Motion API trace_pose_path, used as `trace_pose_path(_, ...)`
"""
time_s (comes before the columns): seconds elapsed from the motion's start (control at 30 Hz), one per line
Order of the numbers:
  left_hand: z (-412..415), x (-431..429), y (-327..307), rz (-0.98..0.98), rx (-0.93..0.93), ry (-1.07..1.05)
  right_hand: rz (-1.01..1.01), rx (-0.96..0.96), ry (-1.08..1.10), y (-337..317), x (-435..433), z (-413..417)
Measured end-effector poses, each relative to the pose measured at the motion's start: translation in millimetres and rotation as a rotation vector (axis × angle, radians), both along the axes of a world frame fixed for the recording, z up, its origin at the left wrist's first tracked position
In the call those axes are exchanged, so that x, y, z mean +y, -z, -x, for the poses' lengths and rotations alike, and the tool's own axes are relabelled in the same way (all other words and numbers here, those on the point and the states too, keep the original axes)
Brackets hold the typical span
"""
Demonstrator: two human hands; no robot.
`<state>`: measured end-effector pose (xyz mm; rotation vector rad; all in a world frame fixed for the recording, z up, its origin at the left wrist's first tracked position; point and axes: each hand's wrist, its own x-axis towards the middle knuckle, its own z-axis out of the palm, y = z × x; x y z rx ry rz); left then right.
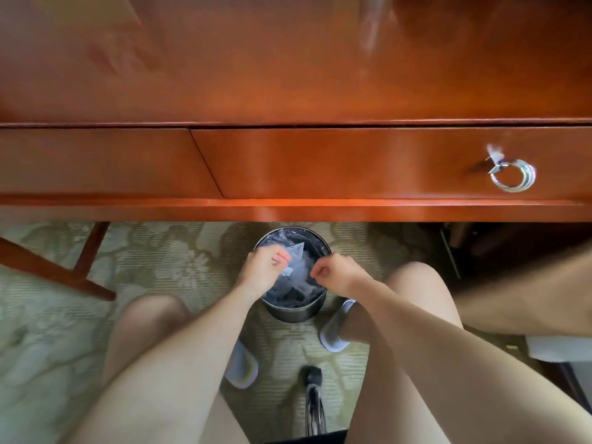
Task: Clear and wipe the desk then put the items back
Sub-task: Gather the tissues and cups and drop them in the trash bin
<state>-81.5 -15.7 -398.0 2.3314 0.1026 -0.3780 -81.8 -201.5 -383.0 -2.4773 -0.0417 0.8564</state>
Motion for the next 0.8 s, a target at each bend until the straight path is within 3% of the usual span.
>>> trace_pose_path(0.33,-31.0,-8.9,35.8,0.041,0.131,0.057,0.012,0.032,0.008,25.5,0.7,-32.6)
trace_pose_path(0.47,-31.6,-7.0,38.8,-0.025,0.116,0.090,0.010,0.023,0.018,28.0,0.9,-34.1)
trace_pose_path(0.8,-17.8,-3.5,-0.2,-0.011,0.076,0.150,0.010,-0.072,-0.022,-1.3,2.4,-20.0)
